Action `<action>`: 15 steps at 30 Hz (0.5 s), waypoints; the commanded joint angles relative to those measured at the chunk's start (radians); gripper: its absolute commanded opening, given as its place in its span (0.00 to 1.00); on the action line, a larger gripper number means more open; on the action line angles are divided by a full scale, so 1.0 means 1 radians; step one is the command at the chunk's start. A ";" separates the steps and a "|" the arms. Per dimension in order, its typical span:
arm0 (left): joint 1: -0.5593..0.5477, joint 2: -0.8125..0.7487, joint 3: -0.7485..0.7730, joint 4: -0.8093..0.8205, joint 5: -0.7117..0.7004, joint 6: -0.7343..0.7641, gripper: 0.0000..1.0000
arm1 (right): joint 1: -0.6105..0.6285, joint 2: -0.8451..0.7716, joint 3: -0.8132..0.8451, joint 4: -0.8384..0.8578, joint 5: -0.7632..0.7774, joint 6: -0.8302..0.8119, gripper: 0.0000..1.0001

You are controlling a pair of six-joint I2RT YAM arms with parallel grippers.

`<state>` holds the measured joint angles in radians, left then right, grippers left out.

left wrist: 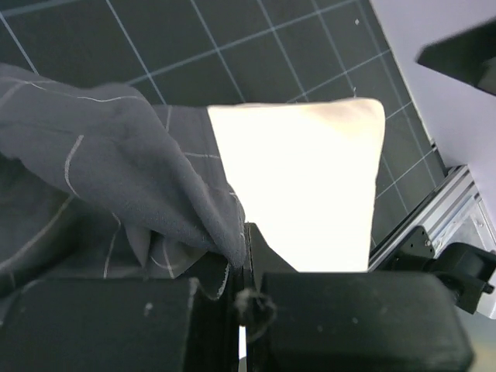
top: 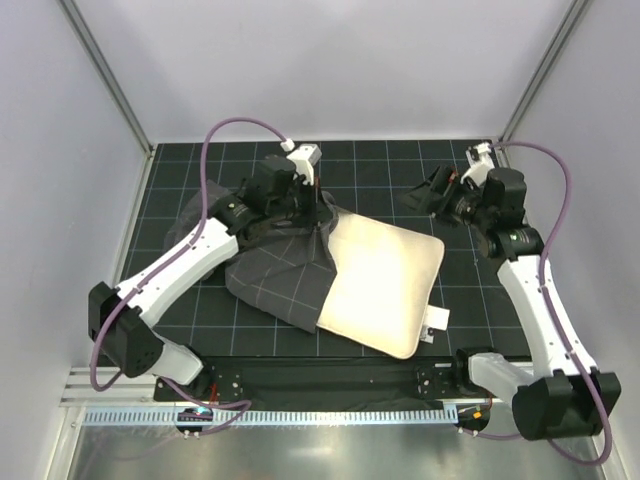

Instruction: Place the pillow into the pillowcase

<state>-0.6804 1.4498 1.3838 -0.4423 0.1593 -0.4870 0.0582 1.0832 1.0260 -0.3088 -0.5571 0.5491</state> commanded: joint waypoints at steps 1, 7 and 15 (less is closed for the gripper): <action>0.001 0.030 0.003 0.088 0.066 -0.010 0.00 | -0.011 -0.083 -0.052 -0.226 0.259 -0.068 1.00; -0.016 0.129 0.044 0.088 0.134 -0.010 0.00 | -0.021 -0.219 -0.226 -0.334 0.394 -0.008 1.00; -0.062 0.256 0.197 -0.028 0.132 -0.002 0.00 | -0.021 -0.443 -0.558 -0.202 0.304 0.132 1.00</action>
<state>-0.7200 1.6920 1.4738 -0.4458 0.2565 -0.4915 0.0391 0.6785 0.5354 -0.5972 -0.2153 0.6052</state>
